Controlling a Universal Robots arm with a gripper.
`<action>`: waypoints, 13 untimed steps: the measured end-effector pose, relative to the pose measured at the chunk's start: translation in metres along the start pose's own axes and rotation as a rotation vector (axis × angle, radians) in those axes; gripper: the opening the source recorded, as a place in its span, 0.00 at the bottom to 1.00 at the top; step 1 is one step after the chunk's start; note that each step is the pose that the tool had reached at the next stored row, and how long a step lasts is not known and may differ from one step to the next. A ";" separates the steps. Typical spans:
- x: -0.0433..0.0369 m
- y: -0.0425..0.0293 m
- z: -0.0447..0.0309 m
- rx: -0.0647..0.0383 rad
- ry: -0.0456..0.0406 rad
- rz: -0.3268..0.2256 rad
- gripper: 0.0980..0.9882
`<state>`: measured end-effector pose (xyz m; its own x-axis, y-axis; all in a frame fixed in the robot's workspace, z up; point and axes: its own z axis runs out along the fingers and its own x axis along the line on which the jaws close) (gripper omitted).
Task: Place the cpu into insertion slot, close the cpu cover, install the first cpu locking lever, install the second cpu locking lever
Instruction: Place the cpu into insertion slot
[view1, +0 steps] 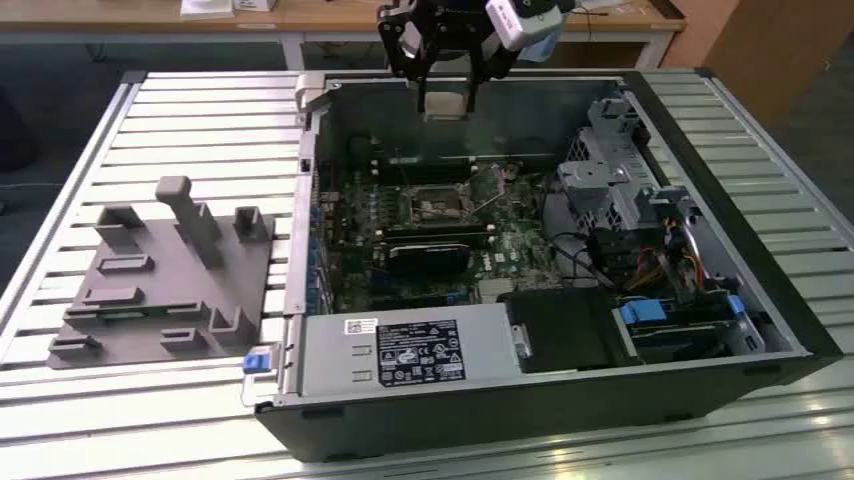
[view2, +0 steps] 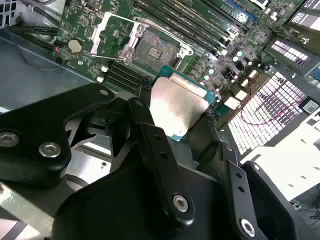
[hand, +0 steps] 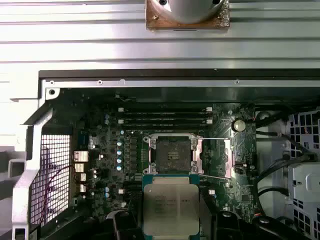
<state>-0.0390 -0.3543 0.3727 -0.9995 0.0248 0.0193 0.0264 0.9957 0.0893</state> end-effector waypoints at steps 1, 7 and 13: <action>0.0000 0.0000 0.0000 0.000 0.0000 0.000 0.50; -0.0001 0.0000 0.0000 0.000 -0.0007 0.008 0.50; 0.0000 0.0000 0.0002 0.000 -0.0063 0.069 0.50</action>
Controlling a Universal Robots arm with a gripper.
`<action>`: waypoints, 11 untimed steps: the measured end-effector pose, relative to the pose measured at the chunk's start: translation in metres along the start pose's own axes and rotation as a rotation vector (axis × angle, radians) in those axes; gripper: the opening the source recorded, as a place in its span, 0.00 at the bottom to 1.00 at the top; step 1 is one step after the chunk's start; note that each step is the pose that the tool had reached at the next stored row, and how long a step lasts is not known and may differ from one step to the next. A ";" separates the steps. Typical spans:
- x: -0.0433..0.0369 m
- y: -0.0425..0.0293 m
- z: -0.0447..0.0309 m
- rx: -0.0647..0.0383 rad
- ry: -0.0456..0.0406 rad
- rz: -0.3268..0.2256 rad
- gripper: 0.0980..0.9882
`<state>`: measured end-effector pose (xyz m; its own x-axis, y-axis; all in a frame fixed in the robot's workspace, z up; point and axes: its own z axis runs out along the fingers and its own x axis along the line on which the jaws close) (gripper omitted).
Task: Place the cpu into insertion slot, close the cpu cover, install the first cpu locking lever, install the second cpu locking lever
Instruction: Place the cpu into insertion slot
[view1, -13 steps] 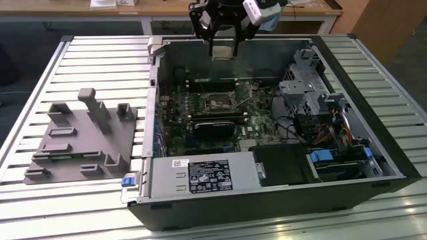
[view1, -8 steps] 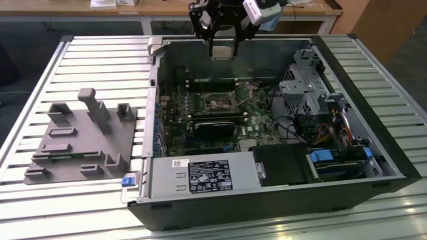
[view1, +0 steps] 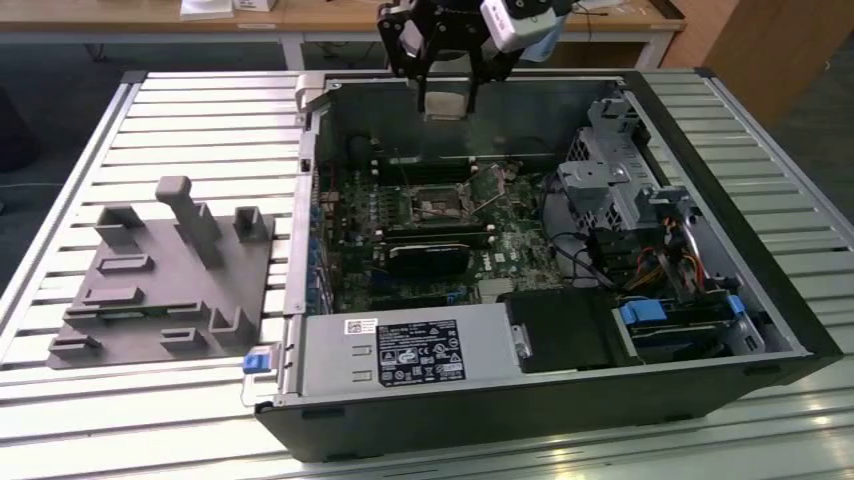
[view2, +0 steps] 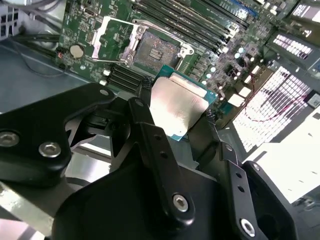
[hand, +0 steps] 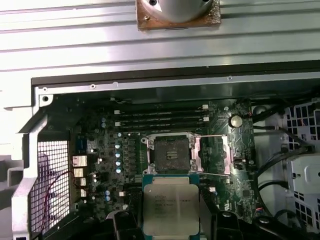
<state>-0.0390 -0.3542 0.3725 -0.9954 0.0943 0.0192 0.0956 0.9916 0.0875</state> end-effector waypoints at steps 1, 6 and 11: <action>0.0000 0.0000 0.0000 0.000 -0.0012 0.014 0.50; 0.0000 -0.0001 0.0009 0.000 -0.0082 0.091 0.50; 0.0000 -0.0002 0.0016 0.001 -0.0155 0.172 0.50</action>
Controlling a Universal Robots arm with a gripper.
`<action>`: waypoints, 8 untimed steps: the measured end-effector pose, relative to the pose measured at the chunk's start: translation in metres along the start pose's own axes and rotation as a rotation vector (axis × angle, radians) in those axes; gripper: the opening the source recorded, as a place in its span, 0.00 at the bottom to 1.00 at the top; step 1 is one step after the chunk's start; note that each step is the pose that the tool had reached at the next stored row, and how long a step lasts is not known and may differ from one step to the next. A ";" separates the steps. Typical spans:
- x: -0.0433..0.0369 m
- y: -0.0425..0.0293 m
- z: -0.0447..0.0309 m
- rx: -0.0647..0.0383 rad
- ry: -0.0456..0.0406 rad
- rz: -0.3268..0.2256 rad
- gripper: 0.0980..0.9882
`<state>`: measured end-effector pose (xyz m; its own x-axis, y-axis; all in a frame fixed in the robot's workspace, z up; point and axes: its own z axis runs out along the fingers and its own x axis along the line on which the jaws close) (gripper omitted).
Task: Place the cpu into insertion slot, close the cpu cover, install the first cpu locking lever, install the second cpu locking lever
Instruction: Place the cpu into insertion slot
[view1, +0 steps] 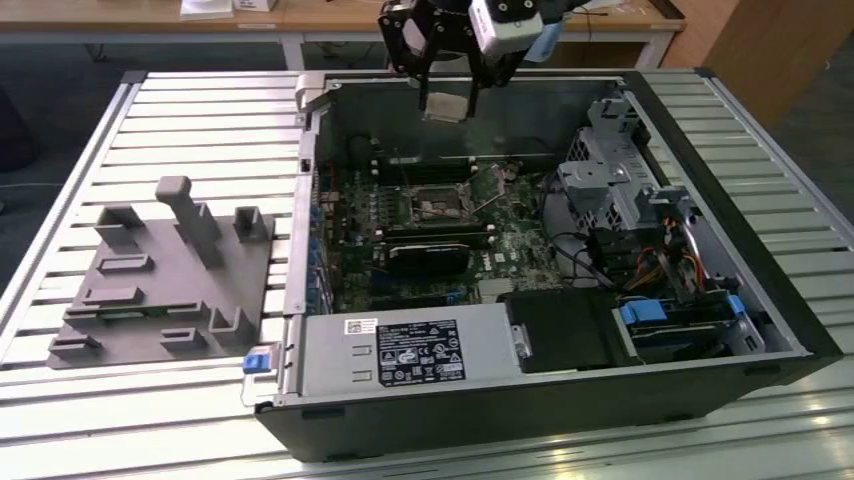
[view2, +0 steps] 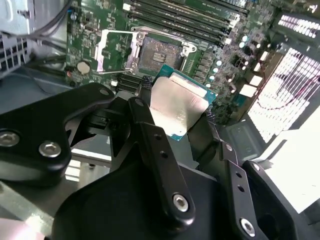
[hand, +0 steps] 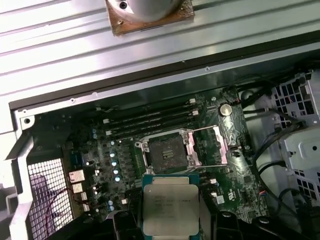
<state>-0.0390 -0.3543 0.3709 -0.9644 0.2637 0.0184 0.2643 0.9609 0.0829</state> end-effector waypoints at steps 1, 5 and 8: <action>0.0000 0.0000 0.0001 0.000 -0.0012 0.012 0.50; 0.0000 0.0000 0.0002 0.001 -0.0056 0.060 0.50; 0.0000 0.0000 0.0004 0.002 -0.0096 0.102 0.50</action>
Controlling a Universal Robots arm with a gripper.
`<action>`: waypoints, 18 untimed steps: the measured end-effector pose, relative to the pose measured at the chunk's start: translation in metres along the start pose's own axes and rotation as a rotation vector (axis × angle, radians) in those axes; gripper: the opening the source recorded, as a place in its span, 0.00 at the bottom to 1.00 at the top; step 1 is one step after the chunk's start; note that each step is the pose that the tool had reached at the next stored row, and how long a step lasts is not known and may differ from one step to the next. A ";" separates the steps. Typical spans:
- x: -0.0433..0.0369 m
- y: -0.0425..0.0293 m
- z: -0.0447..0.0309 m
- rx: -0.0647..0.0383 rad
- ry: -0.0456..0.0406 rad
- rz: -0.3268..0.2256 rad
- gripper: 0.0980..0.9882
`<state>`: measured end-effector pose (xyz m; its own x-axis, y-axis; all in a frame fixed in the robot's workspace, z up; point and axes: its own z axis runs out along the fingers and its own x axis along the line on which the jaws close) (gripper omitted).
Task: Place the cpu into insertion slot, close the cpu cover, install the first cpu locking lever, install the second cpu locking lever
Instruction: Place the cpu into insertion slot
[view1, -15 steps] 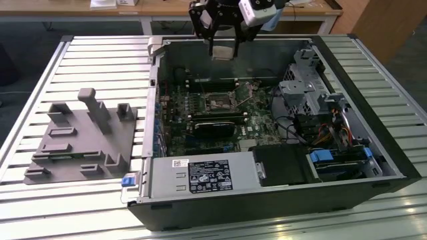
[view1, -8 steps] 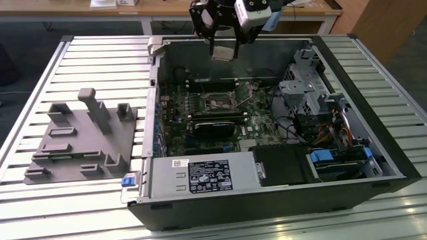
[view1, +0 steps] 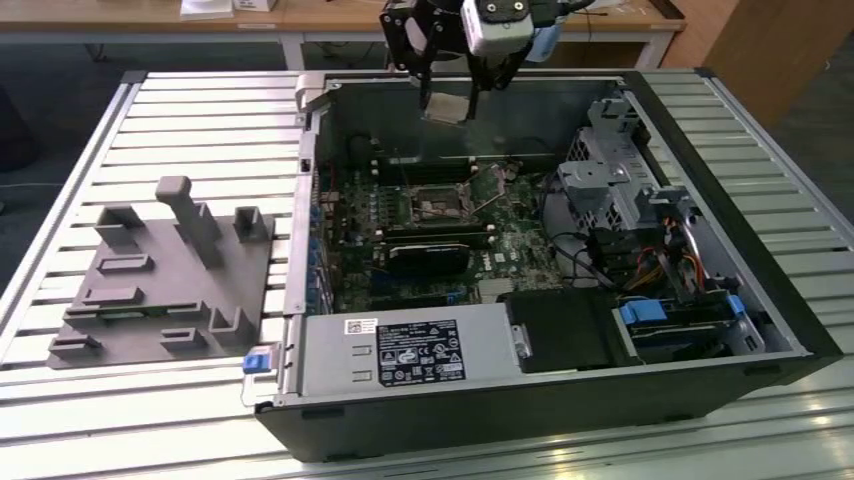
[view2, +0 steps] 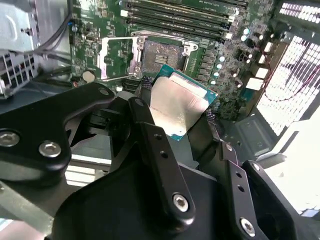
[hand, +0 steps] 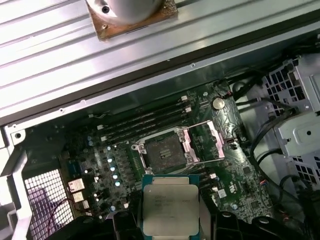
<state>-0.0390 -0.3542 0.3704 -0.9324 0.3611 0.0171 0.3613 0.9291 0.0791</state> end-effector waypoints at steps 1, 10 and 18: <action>0.0000 0.0000 0.0000 0.000 -0.0014 0.014 0.50; 0.0000 -0.0001 0.0007 0.002 -0.0143 0.156 0.50; 0.0000 -0.0001 0.0015 0.003 -0.0258 0.286 0.50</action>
<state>-0.0390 -0.3542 0.3689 -0.7920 0.6103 0.0129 0.6095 0.7895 0.0714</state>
